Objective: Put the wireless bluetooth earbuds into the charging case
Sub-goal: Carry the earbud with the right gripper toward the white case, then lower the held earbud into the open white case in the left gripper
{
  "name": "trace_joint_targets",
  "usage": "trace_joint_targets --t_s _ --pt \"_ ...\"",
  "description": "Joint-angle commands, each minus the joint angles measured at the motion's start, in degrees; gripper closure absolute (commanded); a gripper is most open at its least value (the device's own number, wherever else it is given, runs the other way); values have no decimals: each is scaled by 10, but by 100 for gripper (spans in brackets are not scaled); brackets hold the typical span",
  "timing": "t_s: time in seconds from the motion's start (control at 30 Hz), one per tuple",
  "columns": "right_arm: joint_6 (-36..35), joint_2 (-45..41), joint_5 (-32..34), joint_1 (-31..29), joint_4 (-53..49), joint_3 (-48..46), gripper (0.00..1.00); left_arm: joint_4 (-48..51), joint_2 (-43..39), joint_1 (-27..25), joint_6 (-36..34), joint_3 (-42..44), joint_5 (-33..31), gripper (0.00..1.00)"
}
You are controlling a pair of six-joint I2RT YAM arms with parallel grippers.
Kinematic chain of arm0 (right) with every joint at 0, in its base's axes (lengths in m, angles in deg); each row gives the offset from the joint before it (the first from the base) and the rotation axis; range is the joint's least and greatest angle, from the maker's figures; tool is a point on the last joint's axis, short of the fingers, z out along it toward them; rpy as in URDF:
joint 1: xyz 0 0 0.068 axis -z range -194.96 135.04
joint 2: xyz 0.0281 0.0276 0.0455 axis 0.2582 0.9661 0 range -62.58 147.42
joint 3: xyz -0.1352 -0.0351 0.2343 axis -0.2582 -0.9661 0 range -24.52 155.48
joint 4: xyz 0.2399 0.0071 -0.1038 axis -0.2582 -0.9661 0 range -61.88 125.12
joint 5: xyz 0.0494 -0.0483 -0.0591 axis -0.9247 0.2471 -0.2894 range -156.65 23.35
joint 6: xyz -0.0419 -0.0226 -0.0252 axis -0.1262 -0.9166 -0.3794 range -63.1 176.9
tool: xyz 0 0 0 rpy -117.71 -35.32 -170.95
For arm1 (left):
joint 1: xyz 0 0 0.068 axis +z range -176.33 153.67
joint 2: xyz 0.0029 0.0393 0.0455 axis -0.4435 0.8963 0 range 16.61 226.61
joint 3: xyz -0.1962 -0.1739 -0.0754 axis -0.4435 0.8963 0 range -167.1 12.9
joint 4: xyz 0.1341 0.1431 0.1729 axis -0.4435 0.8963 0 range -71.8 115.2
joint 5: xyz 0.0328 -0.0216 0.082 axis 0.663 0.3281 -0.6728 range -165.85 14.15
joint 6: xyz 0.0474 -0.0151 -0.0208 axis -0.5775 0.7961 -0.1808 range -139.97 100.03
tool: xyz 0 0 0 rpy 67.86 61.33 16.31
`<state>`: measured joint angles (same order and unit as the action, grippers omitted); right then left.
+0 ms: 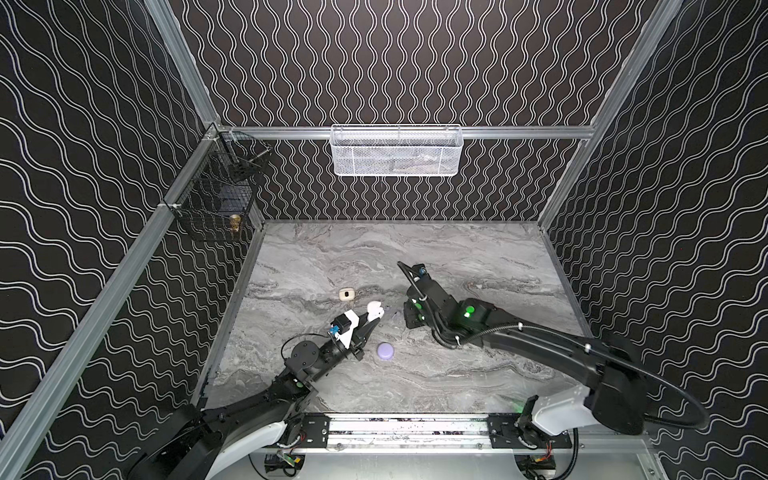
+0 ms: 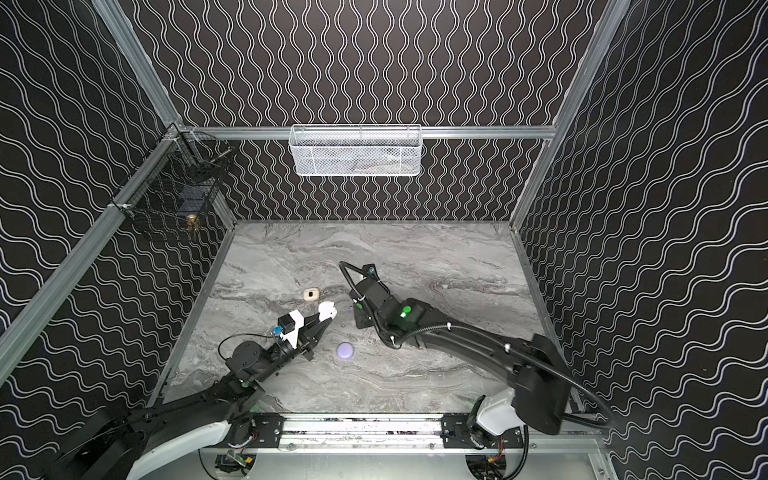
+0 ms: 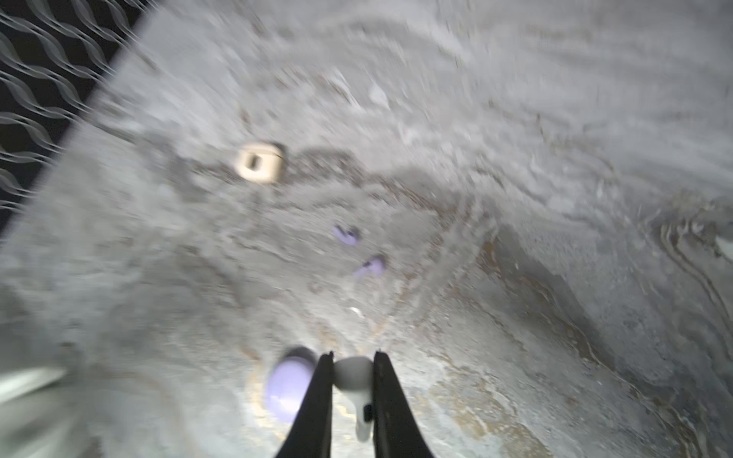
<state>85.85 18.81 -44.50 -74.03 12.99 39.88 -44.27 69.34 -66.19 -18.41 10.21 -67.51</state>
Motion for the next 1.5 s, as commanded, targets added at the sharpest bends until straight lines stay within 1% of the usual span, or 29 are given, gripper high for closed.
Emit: trace_joint_targets --t_s 0.0,0.07,0.13,0.23,0.3,0.43,0.53,0.57,0.73,0.93,1.47 --pt "26 -37 102 -62 55 -1 91 -43 4 0 -2 2 15 100" --pt "22 -61 125 -100 92 -2 92 -51 6 0 -6 4 22 100" --pt "13 -83 115 -120 152 -20 92 -61 10 0 -7 6 28 100" --pt "8 -109 103 -137 241 -58 93 -82 16 0 -8 9 45 100" --pt "9 -115 99 -142 270 -68 93 -95 20 -1 -10 9 57 100" --pt "20 -100 97 -146 271 -63 93 -105 27 0 -9 9 68 100" --pt "28 -91 84 -148 300 -68 94 -115 34 0 -9 9 75 100" --pt "32 -88 81 -148 307 -85 94 -118 36 0 -9 8 75 100" --pt "43 -75 80 -152 331 -99 95 -121 33 -1 -9 11 73 100" --pt "56 -48 86 -154 331 -99 96 -100 19 -1 -12 9 72 100" --pt "68 -29 96 -154 313 -98 97 -103 3 0 -12 14 70 100"
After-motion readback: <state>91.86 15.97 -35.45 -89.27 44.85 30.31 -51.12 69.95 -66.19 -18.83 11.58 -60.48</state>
